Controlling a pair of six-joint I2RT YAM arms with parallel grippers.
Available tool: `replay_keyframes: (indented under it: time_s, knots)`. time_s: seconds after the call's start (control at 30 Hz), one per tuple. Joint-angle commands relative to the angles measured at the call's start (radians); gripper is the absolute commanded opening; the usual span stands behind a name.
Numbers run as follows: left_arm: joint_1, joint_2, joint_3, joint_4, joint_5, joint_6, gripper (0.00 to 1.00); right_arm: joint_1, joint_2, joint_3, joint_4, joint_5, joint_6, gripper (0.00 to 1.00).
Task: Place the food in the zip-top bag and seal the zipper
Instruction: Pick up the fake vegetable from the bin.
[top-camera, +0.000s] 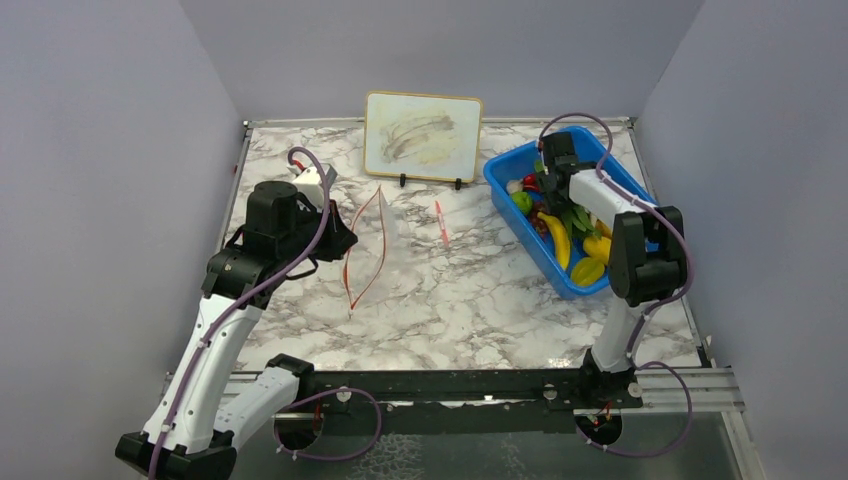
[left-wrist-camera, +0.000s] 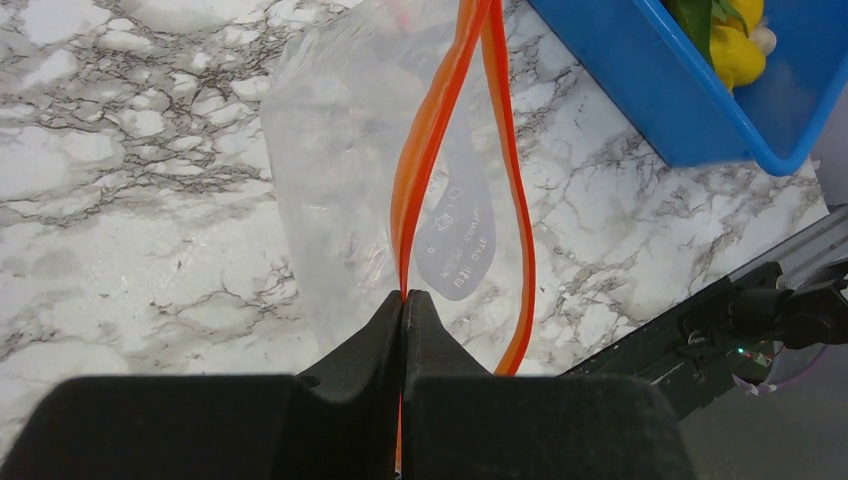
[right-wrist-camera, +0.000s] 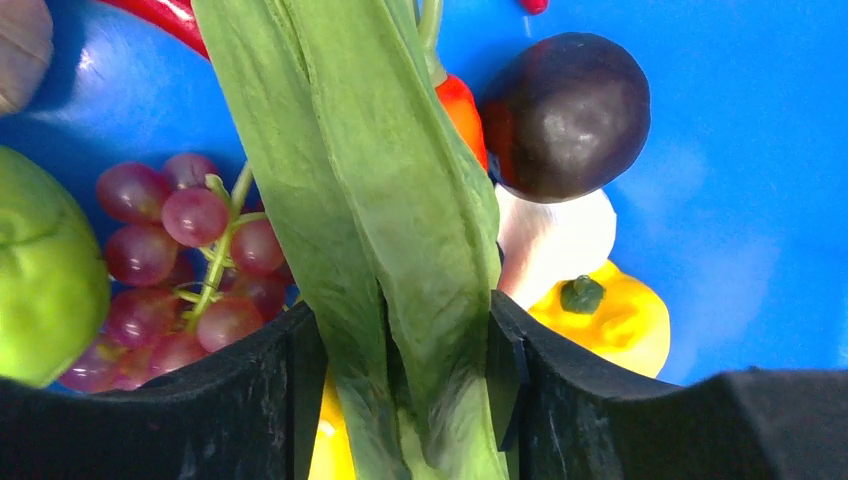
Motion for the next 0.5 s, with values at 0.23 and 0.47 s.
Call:
replay_keyframes:
  time_s: [0.23, 0.47]
  knots:
    - [-0.005, -0.031, -0.043, 0.063, -0.046, -0.01, 0.0, -0.004, -0.106, 0.074, -0.044, -0.064, 0.066, 0.31]
    - [-0.004, -0.075, -0.12, 0.153, -0.112, -0.004, 0.0, -0.003, -0.171, 0.108, -0.159, -0.126, 0.134, 0.27]
